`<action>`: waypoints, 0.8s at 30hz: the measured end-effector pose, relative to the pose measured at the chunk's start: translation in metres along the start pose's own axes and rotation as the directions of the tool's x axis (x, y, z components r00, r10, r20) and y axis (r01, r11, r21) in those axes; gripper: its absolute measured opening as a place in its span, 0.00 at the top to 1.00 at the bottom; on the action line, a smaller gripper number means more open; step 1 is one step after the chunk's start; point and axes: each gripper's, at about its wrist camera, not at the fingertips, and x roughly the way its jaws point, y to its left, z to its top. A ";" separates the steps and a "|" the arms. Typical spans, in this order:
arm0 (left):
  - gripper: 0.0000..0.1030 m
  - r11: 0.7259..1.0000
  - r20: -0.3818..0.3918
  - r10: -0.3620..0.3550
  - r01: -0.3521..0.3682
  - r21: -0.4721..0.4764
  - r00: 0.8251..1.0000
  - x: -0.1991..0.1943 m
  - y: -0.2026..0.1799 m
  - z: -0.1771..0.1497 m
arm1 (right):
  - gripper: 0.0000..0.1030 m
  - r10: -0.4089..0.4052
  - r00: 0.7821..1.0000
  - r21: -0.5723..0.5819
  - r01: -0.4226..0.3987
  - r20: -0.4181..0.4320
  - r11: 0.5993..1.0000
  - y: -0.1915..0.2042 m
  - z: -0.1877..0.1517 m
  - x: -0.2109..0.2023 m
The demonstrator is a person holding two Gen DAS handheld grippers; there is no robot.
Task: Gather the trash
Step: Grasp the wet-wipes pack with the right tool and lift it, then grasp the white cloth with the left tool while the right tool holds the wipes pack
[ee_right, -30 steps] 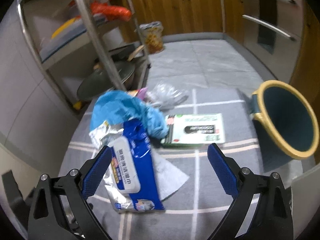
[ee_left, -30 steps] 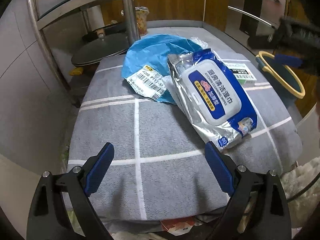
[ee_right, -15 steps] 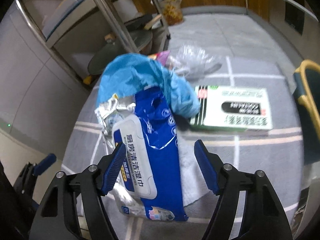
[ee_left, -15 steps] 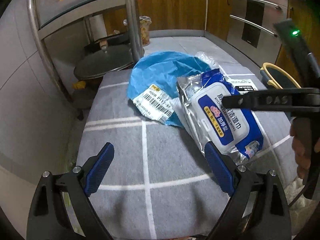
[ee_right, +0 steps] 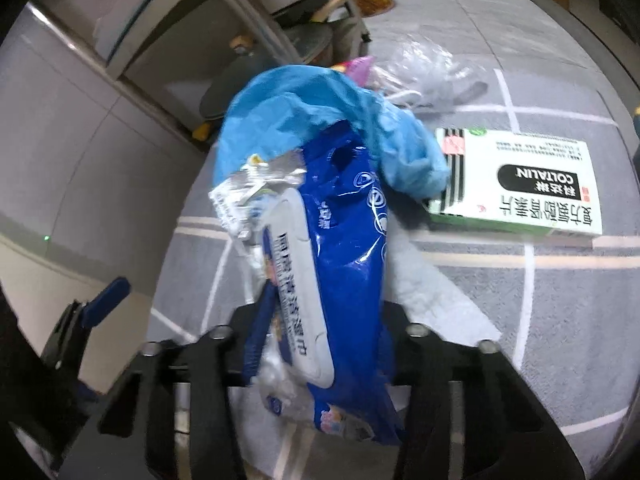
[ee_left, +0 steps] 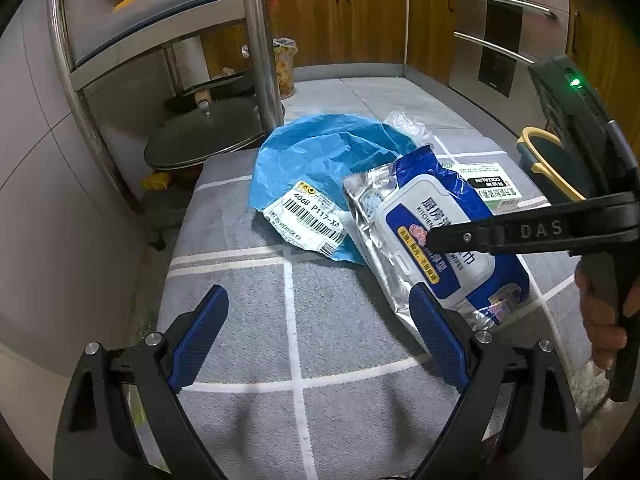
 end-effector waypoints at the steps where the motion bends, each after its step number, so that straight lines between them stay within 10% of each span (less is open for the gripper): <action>1: 0.13 1.000 0.004 0.002 -0.002 -0.002 1.000 -0.001 0.000 0.001 | 0.77 0.011 1.000 -0.005 -0.011 0.002 1.000 0.003 -0.001 -0.004; 14: 0.13 0.994 0.066 0.006 0.001 -0.109 0.998 -0.021 0.019 0.021 | 0.88 -0.058 0.997 -0.137 0.064 0.045 0.989 0.047 0.007 -0.100; 24: 0.13 0.998 0.069 -0.043 0.045 -0.032 0.997 -0.003 -0.011 0.047 | 0.88 -0.150 0.971 -0.078 0.167 0.188 0.983 0.008 0.020 -0.161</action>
